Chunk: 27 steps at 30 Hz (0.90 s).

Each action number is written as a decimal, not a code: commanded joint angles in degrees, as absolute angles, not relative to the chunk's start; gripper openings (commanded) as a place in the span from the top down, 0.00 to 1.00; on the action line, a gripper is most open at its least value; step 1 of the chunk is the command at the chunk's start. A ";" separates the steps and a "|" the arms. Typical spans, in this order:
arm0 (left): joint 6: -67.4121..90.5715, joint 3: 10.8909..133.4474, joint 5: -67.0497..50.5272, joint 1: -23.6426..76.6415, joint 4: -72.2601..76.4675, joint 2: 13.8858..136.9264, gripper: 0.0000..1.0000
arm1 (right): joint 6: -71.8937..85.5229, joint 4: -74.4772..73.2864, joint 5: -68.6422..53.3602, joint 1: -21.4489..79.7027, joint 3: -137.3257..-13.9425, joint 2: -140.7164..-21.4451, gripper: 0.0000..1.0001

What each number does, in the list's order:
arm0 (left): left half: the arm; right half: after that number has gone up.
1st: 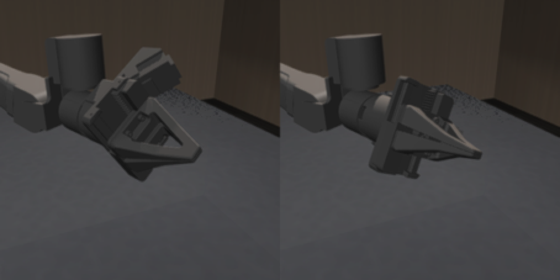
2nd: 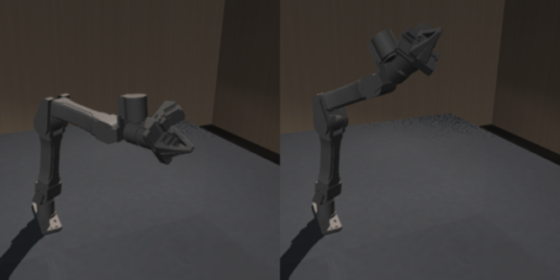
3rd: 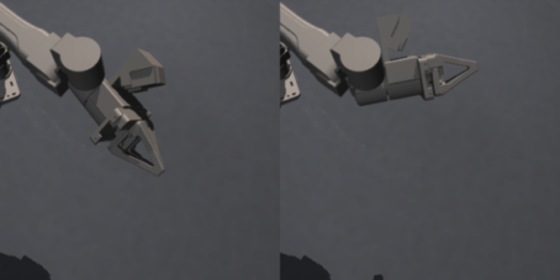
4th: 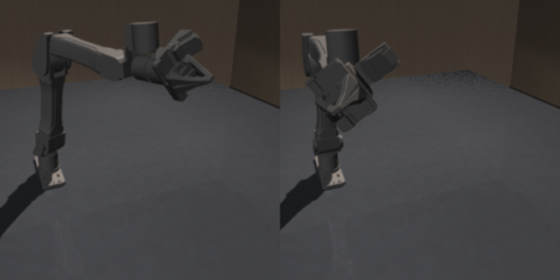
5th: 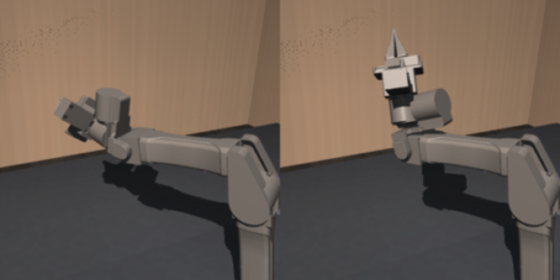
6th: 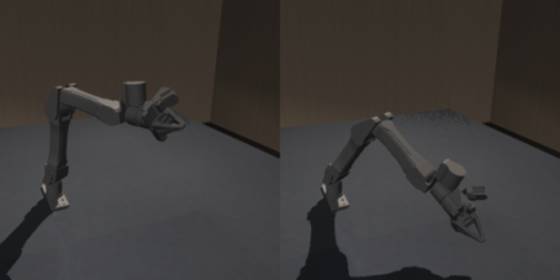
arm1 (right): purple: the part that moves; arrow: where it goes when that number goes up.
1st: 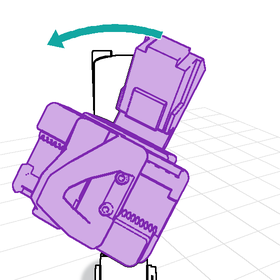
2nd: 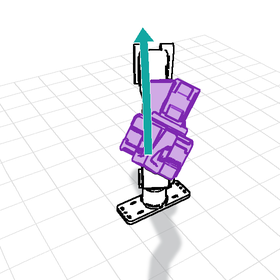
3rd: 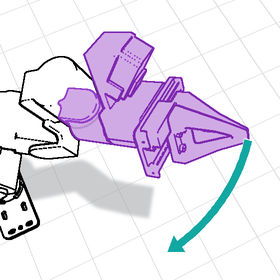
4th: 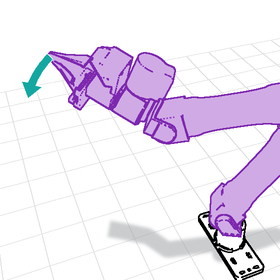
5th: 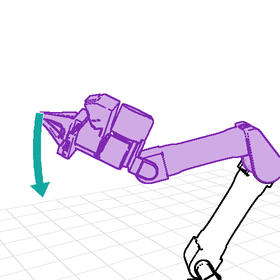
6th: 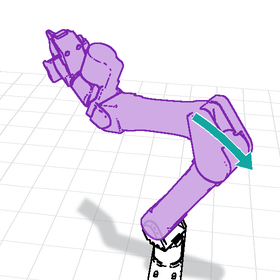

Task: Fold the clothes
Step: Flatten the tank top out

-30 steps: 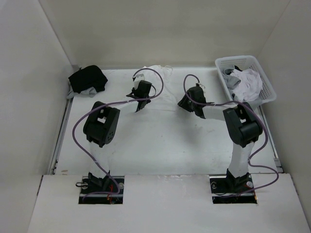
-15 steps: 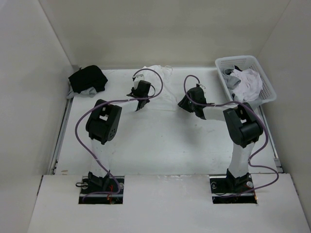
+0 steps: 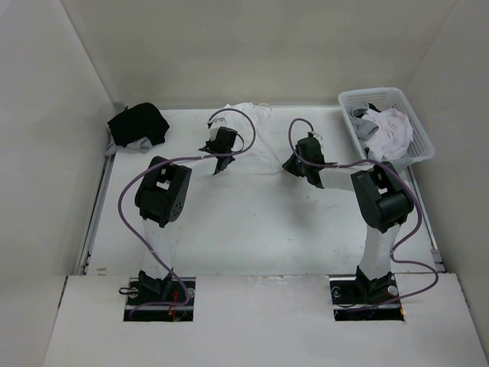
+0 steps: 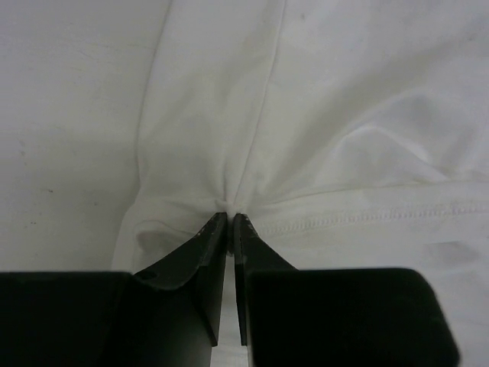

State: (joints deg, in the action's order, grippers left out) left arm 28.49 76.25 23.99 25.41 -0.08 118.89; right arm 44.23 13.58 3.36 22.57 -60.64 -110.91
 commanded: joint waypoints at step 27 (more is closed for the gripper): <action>52.64 71.11 3.17 18.67 -5.45 69.97 0.93 | 22.06 -2.72 21.28 33.61 -68.38 -59.69 0.97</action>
State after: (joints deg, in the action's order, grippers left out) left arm 50.46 69.93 7.29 18.44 -4.93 74.74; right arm 24.73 0.05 16.84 32.45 -66.72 -63.05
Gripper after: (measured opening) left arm 0.067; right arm 0.033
